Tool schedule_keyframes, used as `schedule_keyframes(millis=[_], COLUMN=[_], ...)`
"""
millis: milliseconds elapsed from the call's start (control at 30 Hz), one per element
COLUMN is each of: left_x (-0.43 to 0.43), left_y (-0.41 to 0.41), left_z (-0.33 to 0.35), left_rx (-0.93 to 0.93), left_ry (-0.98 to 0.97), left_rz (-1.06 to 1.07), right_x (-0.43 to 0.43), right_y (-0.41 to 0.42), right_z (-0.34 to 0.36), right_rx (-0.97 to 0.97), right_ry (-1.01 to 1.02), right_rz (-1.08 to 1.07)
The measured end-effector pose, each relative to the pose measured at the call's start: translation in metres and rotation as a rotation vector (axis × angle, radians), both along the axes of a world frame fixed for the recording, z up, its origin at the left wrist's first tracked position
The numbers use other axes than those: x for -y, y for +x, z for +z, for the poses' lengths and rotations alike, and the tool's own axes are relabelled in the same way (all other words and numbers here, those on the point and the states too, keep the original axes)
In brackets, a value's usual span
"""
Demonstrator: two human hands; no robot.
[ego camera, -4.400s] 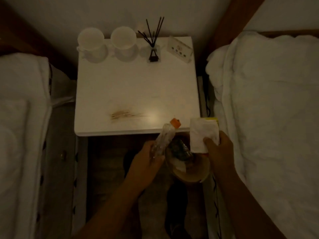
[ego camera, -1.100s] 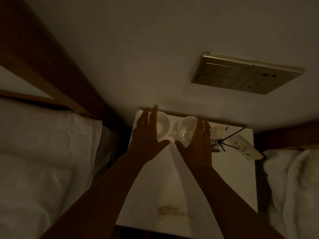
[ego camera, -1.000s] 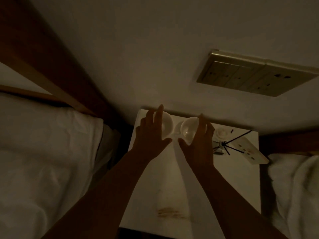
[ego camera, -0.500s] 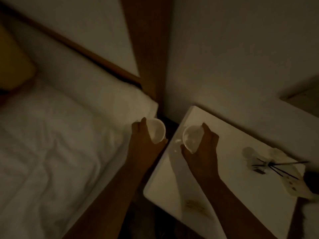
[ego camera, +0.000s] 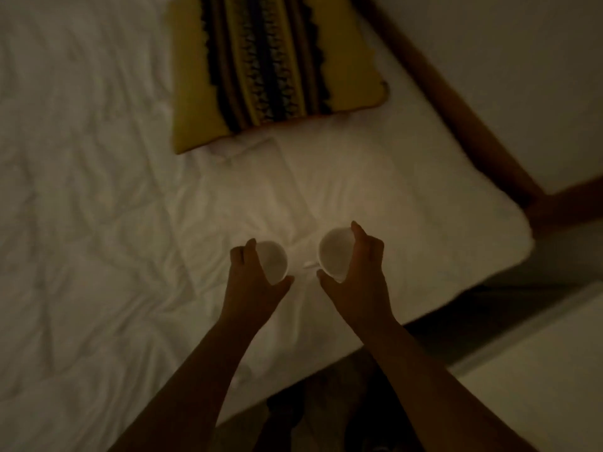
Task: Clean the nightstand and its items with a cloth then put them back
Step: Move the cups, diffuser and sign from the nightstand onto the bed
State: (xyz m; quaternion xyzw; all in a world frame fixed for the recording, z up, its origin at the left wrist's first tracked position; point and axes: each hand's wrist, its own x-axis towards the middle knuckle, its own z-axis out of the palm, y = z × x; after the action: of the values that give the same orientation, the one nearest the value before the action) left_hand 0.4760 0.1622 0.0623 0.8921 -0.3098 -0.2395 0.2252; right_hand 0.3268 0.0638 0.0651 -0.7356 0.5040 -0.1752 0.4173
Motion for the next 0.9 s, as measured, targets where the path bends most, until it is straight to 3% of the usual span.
schedule_keyframes(millis=[367, 567, 900], left_x=[-0.084, -0.094, -0.079], left_y=[0.128, 0.132, 0.119], left_z=[-0.013, -0.04, -0.008], left_rx=[0.092, 0.017, 0.125], left_ry=[-0.024, 0.03, 0.038], left_rz=[0.144, 0.1, -0.012], right_x=[-0.044, -0.049, -0.043], right_y=[0.156, 0.166, 0.129], right_z=[-0.033, -0.059, -0.029], right_rx=[-0.129, -0.261, -0.205], right_ry=[-0.148, -0.18, -0.087], right_rz=[0.318, 0.372, 0.344])
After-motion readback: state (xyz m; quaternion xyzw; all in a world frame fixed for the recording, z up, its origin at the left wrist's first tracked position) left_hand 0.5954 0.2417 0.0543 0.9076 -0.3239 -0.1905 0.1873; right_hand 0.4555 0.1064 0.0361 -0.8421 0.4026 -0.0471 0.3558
